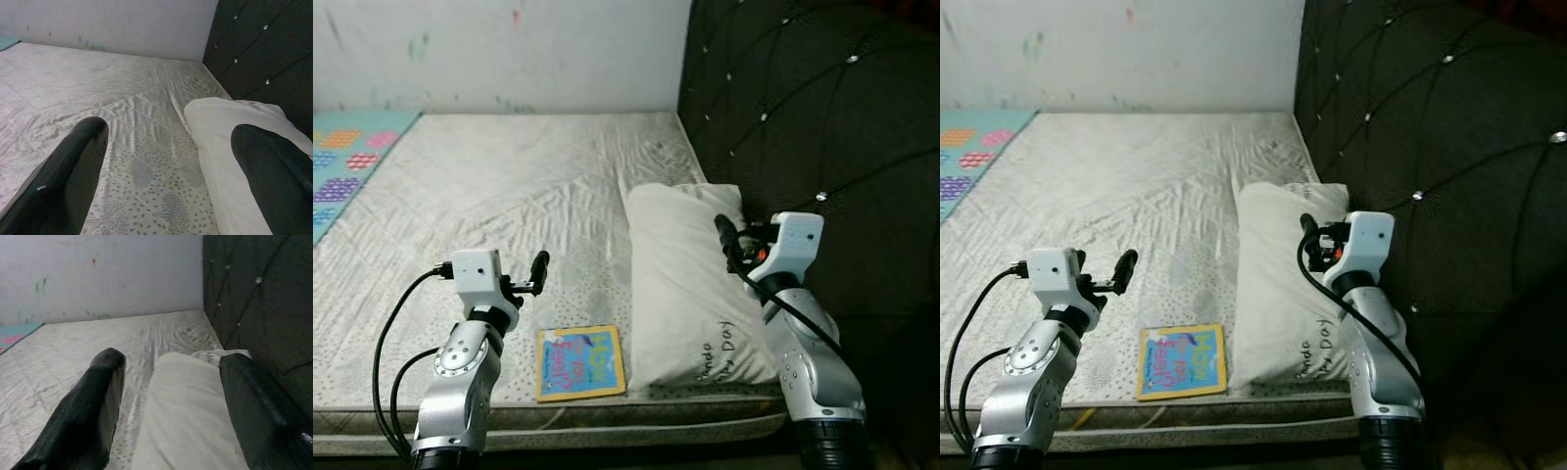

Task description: Clean up the room

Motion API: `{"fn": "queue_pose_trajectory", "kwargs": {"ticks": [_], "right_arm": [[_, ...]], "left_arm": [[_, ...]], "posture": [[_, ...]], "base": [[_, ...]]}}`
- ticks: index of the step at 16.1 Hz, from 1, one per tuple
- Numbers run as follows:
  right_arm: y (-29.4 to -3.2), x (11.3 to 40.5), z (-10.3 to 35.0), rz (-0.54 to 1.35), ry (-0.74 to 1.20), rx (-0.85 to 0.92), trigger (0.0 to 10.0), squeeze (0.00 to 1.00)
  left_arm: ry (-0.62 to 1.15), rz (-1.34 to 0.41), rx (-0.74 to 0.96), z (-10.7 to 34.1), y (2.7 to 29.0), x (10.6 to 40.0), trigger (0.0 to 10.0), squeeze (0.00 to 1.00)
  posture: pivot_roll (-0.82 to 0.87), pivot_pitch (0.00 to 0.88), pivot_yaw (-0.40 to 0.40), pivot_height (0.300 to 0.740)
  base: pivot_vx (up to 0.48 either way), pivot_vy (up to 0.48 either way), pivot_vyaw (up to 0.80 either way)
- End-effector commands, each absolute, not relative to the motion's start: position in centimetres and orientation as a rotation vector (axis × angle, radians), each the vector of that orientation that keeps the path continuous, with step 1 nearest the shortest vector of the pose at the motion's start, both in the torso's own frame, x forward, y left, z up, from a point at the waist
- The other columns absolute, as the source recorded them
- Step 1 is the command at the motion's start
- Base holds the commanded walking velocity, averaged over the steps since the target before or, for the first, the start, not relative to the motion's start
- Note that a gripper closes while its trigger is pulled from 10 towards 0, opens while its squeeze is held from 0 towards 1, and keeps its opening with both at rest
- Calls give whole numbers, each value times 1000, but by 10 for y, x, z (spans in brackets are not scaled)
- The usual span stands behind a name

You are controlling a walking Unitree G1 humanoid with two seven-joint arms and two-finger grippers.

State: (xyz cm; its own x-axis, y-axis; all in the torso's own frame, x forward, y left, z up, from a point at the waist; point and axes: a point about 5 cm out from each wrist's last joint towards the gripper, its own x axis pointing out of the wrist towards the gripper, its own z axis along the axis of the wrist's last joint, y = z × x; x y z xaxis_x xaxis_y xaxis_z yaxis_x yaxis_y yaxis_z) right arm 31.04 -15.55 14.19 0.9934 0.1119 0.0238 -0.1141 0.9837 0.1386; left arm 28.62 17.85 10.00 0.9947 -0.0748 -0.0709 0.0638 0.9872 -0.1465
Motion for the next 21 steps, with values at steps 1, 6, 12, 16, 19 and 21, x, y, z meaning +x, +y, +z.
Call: {"fn": "queue_pose_trajectory", "kwargs": {"ticks": [1,6,12,16,19,21], "right_arm": [[-153,312,146,128,-29,135,10000,0],[-152,312,146,133,-27,131,10000,0],[-149,310,144,146,-20,139,10000,0],[-146,309,142,164,-14,137,10000,0],[-145,308,142,175,-12,137,10000,0],[-144,307,141,183,-9,133,10000,0]], "left_arm": [[77,-69,-139,101,181,286,10000,0],[77,-86,-157,100,178,285,10000,0],[83,-93,-166,99,178,283,10000,0],[84,-95,-169,99,178,283,10000,0],[86,-88,-172,99,178,283,10000,0],[87,-78,-172,98,179,283,10000,0]], "posture": [[-145,0,13,740],[-145,0,8,740],[-145,0,8,740],[-148,0,10,732],[-146,0,7,692],[-147,0,6,672]], "base": [[0,0,0],[0,0,0],[0,0,0],[0,0,0],[0,0,0],[0,0,0]]}}
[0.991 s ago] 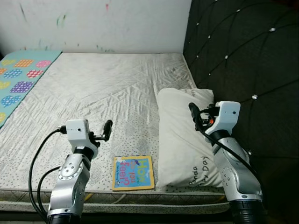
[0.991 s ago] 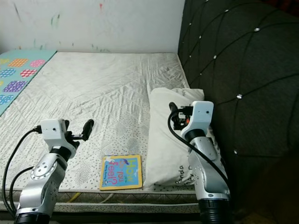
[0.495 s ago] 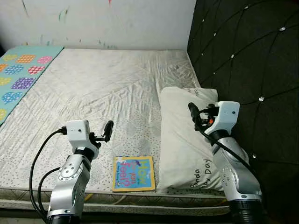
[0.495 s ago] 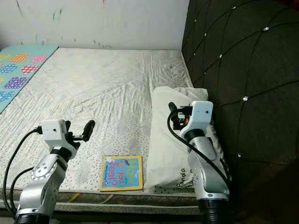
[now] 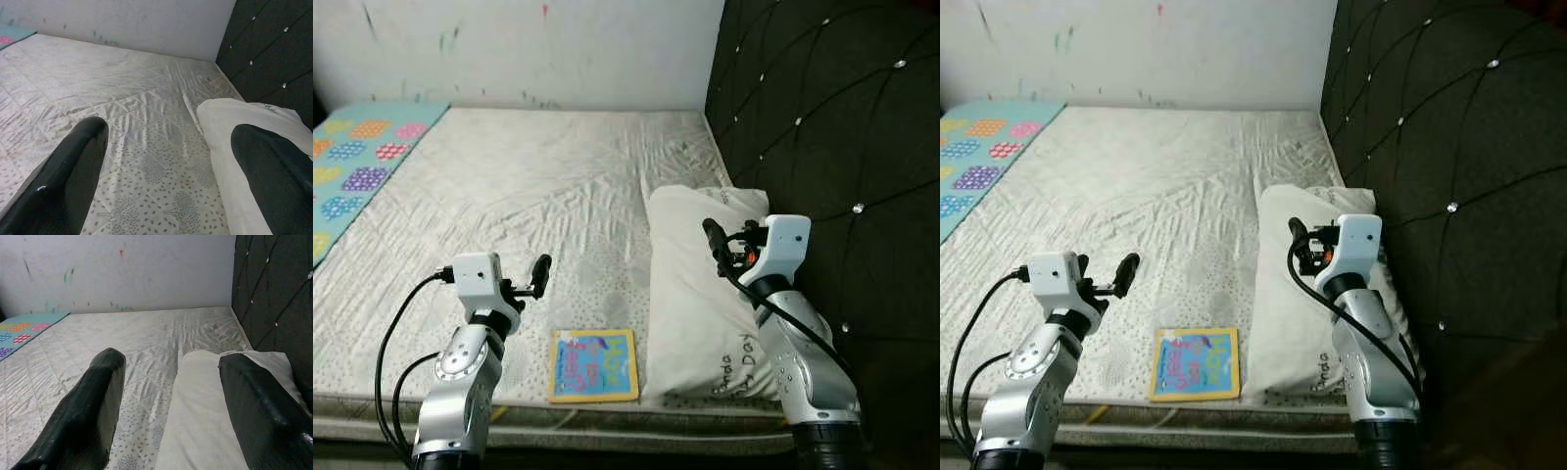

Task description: Clean up the room

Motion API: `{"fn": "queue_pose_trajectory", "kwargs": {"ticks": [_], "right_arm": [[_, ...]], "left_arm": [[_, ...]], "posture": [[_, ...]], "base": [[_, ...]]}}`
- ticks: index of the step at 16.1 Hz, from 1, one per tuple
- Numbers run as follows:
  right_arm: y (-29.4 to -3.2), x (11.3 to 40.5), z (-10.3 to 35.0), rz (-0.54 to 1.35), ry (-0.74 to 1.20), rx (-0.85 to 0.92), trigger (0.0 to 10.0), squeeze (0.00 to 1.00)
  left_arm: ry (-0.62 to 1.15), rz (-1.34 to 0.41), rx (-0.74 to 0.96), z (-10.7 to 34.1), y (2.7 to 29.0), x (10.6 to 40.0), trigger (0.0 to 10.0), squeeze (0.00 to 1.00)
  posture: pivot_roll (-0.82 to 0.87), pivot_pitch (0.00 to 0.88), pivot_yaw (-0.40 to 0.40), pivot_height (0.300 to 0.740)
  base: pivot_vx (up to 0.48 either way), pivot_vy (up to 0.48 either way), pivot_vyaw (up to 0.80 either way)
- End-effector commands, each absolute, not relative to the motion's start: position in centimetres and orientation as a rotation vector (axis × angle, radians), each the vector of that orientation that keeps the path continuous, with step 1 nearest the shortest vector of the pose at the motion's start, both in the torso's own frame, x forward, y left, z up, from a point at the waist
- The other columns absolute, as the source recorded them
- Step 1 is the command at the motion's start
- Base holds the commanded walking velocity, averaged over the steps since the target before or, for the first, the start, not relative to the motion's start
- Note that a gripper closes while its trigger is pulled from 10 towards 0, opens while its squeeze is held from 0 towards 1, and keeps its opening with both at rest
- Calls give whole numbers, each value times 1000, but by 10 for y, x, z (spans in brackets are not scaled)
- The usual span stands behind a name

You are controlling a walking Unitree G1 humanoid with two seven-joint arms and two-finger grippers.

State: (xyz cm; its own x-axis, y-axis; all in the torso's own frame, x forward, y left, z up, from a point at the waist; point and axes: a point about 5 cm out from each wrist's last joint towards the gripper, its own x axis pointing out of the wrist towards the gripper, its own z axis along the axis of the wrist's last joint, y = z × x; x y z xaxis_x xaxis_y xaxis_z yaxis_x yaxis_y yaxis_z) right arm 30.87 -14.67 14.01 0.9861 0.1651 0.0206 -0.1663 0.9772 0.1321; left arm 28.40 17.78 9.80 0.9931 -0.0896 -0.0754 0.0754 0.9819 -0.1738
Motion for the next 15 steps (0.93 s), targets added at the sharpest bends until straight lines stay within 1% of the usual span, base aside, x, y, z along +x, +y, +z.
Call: {"fn": "queue_pose_trajectory", "kwargs": {"ticks": [1,2,4,9,10,11,15], "right_arm": [[-144,307,140,190,-5,132,10000,0],[-142,307,139,209,0,131,10000,0],[-138,307,139,241,4,114,10000,0],[-138,309,139,267,11,107,10000,0],[-137,309,140,278,11,106,10000,0],[-138,308,139,289,20,100,10000,0],[-137,299,131,311,61,97,10000,0]], "left_arm": [[86,-69,-173,98,179,283,10000,0],[87,-58,-170,98,181,282,10000,0],[84,-38,-182,98,183,283,10000,0],[69,-41,-193,101,183,282,10000,0],[68,-43,-196,102,183,281,10000,0],[67,-48,-200,103,182,279,10000,0],[68,-33,-211,104,187,271,10000,0]], "posture": [[-147,0,6,662],[-148,0,6,652],[-151,0,6,652],[-149,0,3,652],[-148,7,2,652],[-145,32,-4,652],[-134,66,-16,652]], "base": [[0,0,0],[0,0,0],[0,0,0],[0,0,0],[0,0,0],[0,0,0],[0,0,0]]}}
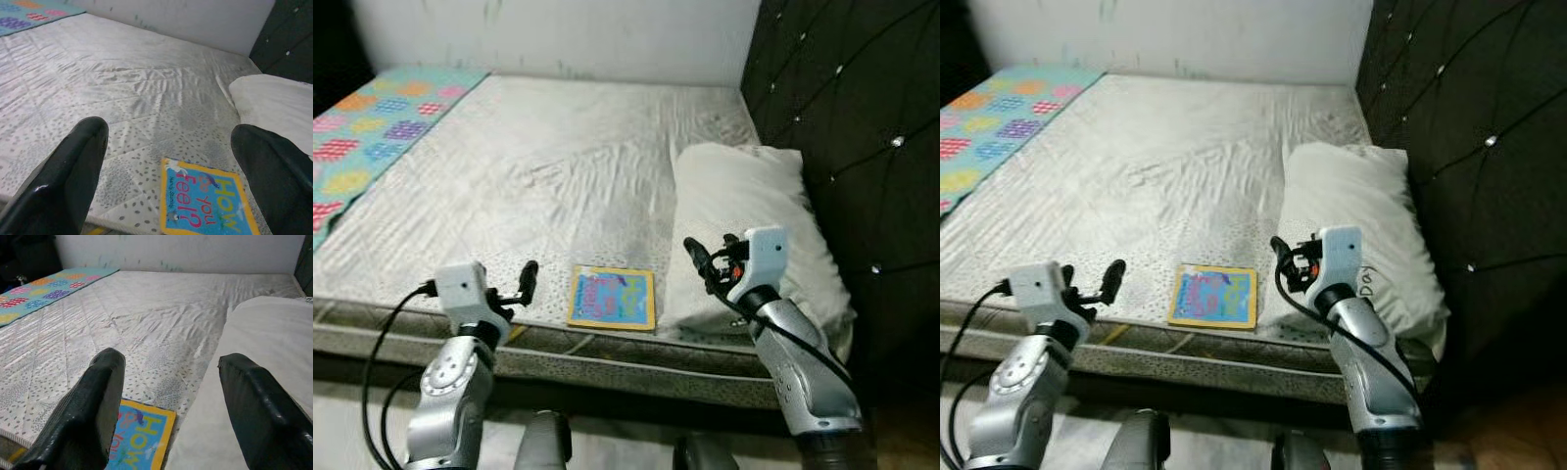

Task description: Clean up the room

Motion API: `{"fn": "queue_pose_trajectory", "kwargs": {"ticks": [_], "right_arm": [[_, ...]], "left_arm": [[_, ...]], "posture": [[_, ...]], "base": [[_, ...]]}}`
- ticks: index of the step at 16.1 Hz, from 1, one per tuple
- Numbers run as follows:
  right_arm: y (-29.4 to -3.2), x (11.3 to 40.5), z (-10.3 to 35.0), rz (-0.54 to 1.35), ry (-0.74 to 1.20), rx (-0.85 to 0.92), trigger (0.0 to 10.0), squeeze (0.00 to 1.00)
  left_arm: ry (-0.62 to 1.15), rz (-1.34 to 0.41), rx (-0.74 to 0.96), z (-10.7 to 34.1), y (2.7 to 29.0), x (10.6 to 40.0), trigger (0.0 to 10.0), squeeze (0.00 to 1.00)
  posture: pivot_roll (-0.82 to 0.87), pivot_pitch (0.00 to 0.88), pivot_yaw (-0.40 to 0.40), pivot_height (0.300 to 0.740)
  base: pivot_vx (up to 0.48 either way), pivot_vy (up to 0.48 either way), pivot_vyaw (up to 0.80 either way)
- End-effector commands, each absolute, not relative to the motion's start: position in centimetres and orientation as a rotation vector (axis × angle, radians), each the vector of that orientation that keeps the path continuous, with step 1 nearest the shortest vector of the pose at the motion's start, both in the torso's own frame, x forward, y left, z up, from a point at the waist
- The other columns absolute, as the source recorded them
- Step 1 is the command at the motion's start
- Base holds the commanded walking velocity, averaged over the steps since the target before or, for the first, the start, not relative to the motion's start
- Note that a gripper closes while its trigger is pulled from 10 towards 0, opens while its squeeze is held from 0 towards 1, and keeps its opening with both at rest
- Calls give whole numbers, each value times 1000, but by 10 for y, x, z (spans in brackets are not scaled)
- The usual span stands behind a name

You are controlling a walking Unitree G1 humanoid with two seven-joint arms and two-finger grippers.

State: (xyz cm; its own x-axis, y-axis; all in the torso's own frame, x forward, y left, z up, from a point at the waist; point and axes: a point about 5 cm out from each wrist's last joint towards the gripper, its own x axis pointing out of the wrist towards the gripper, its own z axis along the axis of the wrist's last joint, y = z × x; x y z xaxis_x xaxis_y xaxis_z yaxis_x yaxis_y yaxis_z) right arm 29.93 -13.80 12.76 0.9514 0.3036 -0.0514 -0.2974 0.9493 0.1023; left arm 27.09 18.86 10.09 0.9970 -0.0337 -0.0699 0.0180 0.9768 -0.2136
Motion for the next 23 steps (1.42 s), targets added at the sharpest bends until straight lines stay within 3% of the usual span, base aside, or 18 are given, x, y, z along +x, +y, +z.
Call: {"fn": "queue_pose_trajectory", "kwargs": {"ticks": [1,6,12,15,23], "right_arm": [[-136,298,131,316,65,98,10000,0],[-131,291,127,344,98,112,10000,0],[-133,284,124,336,122,115,10000,0],[-133,283,123,331,134,115,10000,0],[-132,284,123,336,137,108,10000,0]], "left_arm": [[66,-34,-211,106,187,270,10000,0],[58,-58,-200,115,186,268,10000,0],[87,-76,-208,114,180,266,10000,0],[79,-92,-217,116,178,265,10000,0],[79,-105,-228,116,174,267,10000,0]], "posture": [[-134,73,-17,652],[-129,123,-18,647],[-133,158,-10,577],[-132,164,-7,577],[-136,172,-10,577]], "base": [[0,0,0],[0,0,0],[0,0,0],[0,0,0],[309,0,0]]}}
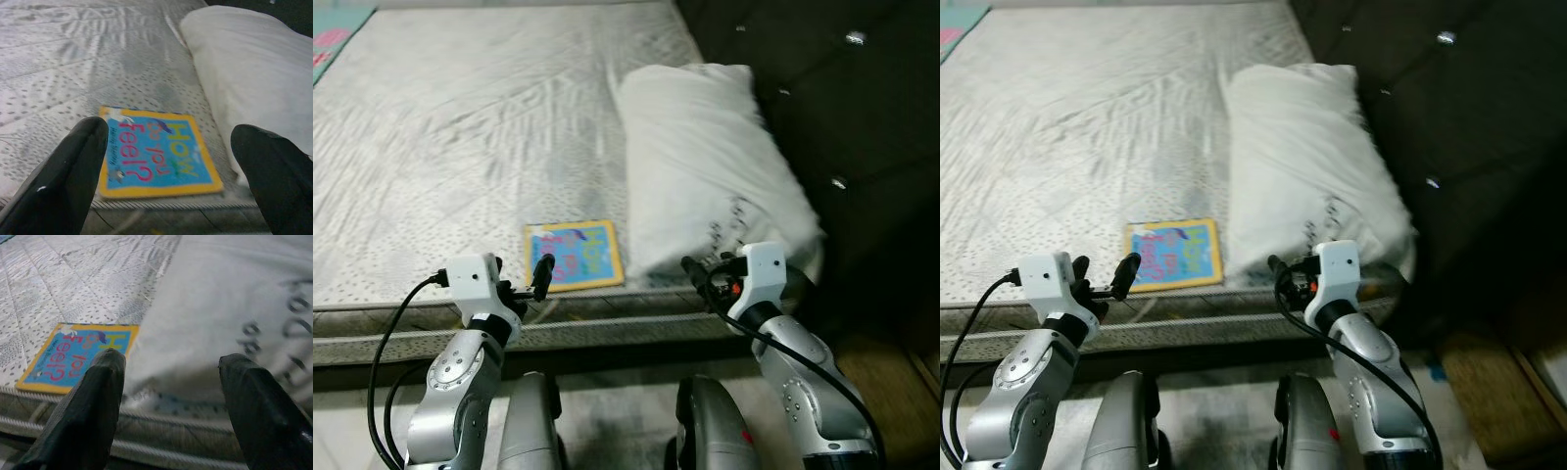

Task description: Clean up the room

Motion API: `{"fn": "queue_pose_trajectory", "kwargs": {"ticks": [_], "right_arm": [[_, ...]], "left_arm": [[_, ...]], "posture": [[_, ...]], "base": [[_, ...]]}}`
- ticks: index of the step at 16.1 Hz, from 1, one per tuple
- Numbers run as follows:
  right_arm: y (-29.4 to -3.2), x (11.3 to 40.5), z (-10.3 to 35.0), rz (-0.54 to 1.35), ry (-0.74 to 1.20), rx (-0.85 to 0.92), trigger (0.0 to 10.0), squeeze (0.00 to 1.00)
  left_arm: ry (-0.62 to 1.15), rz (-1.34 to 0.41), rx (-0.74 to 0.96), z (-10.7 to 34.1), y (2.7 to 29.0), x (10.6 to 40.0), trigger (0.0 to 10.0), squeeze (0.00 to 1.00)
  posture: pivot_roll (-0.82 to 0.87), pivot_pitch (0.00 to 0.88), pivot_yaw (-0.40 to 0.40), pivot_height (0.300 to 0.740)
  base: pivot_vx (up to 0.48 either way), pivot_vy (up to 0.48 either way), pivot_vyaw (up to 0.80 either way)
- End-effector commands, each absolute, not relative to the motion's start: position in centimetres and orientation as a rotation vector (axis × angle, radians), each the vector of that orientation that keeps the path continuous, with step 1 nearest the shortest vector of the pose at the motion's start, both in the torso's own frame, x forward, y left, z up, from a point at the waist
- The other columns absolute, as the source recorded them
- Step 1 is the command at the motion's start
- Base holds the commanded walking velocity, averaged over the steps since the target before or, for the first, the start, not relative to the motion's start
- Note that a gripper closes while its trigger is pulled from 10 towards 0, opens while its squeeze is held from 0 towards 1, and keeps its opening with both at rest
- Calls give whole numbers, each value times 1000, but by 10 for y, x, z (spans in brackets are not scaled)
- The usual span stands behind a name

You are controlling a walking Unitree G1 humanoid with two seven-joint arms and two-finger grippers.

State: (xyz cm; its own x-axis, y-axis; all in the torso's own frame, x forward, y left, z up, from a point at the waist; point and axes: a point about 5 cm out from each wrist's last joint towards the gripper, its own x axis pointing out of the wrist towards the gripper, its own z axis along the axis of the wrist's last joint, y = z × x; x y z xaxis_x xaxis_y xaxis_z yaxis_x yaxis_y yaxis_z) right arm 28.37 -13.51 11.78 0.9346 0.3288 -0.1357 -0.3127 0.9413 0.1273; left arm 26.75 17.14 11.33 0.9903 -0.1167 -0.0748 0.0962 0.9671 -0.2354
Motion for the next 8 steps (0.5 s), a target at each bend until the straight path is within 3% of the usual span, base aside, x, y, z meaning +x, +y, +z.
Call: {"fn": "queue_pose_trajectory", "kwargs": {"ticks": [1,7,8], "right_arm": [[-132,285,124,337,137,106,10000,0],[-131,288,124,337,134,103,10000,0],[-130,289,124,337,133,102,10000,0]], "left_arm": [[81,-107,-229,116,174,267,10000,0],[79,-105,-232,116,173,270,10000,0],[77,-95,-242,117,173,270,10000,0]], "posture": [[-135,171,-10,577],[-134,168,-10,577],[-134,165,-10,577]], "base": [[345,0,0],[338,0,0],[0,0,0]]}}
